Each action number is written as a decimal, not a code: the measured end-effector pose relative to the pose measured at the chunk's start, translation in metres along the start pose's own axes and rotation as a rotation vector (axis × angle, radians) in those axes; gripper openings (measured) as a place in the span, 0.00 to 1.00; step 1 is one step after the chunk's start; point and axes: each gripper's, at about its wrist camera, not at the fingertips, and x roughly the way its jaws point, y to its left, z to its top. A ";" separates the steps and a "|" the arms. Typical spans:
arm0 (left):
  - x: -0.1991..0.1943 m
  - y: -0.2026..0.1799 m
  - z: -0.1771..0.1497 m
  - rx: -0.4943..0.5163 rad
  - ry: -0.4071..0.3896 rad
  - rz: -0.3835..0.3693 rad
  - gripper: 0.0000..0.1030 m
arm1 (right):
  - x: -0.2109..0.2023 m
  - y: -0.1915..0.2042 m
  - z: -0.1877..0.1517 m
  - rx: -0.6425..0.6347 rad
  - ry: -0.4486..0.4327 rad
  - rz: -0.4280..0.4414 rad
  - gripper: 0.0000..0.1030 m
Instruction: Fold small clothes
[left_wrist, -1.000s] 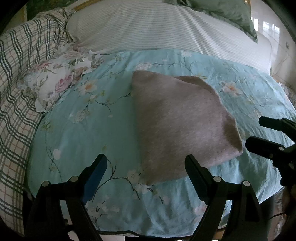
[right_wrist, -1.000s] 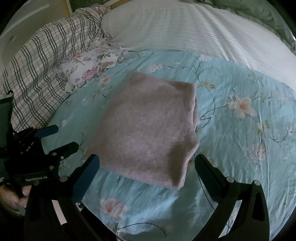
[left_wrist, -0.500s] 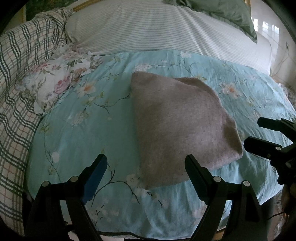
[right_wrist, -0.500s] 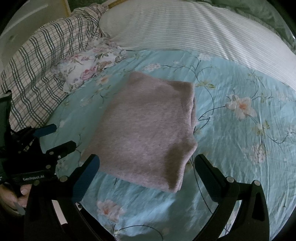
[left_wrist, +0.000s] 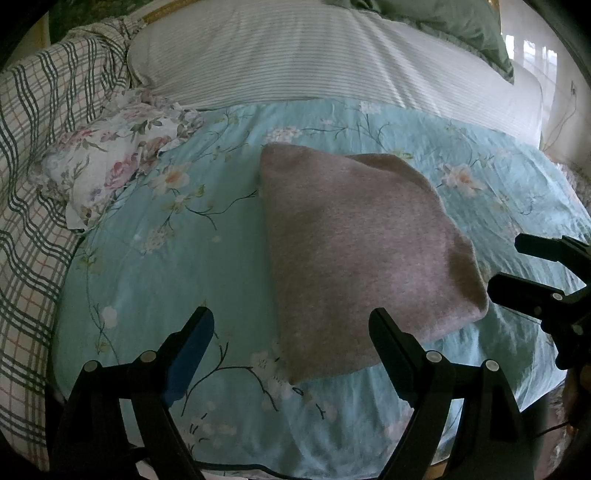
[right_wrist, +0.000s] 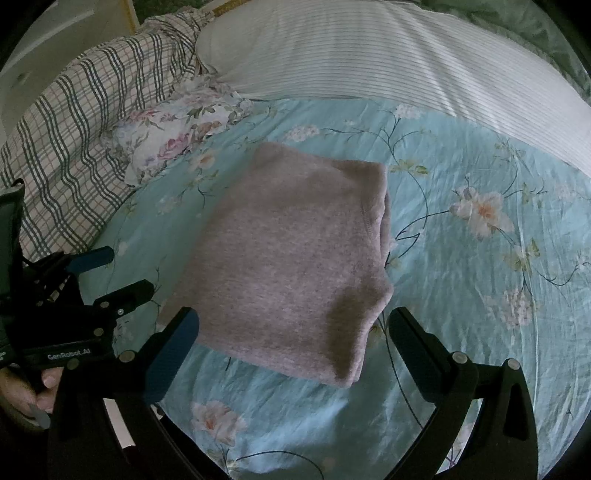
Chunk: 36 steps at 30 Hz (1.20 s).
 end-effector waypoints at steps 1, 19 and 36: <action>0.000 0.000 0.000 0.001 -0.001 0.000 0.84 | 0.001 0.000 0.000 0.001 0.000 -0.001 0.99; 0.044 0.007 0.022 -0.021 0.030 0.018 0.84 | 0.036 -0.030 0.018 0.044 0.023 -0.036 0.99; 0.052 0.011 0.026 -0.039 0.043 0.021 0.84 | 0.050 -0.030 0.018 0.049 0.031 -0.007 0.99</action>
